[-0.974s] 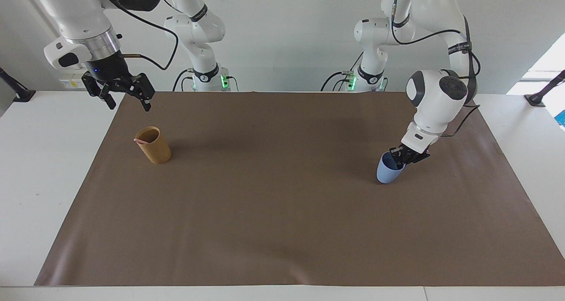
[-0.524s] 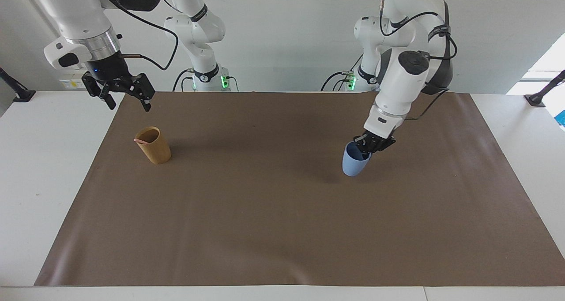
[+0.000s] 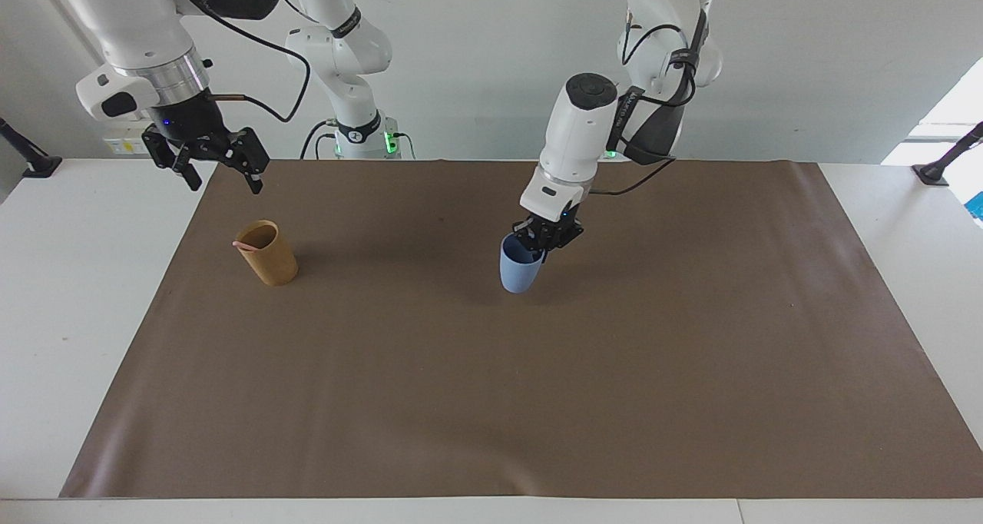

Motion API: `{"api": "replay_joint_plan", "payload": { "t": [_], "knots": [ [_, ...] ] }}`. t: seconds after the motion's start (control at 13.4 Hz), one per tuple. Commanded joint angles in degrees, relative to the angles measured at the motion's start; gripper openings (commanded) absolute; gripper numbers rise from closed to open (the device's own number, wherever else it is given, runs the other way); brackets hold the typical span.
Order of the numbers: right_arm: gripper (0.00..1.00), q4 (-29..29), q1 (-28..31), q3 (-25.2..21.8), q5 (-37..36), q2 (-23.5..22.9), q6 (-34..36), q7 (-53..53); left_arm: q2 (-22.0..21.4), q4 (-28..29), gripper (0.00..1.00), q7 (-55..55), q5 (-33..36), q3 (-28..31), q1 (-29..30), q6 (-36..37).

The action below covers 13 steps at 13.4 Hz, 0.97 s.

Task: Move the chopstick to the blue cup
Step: 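Carry the blue cup with the left gripper toward the table center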

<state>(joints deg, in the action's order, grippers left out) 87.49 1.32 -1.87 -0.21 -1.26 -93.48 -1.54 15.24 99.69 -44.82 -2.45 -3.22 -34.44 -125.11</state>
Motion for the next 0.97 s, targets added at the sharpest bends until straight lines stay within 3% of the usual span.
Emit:
{"api": "replay_joint_plan", "payload": {
  "t": [0.0,0.67,0.9],
  "knots": [
    [1.00,0.6,0.3,0.1,0.3,0.6,0.2,1.2,3.4,-3.8,0.00,-2.8,1.3,1.2,-3.4,0.5],
    [1.00,0.7,0.3,0.1,0.3,0.7,1.2,1.4,5.2,-1.9,0.00,-5.9,10.1,1.1,-6.3,1.5],
    [1.00,0.7,0.3,0.2,0.4,0.7,1.6,1.4,8.0,-2.5,0.00,-11.1,13.8,1.1,-8.0,0.3]
  ]
}}
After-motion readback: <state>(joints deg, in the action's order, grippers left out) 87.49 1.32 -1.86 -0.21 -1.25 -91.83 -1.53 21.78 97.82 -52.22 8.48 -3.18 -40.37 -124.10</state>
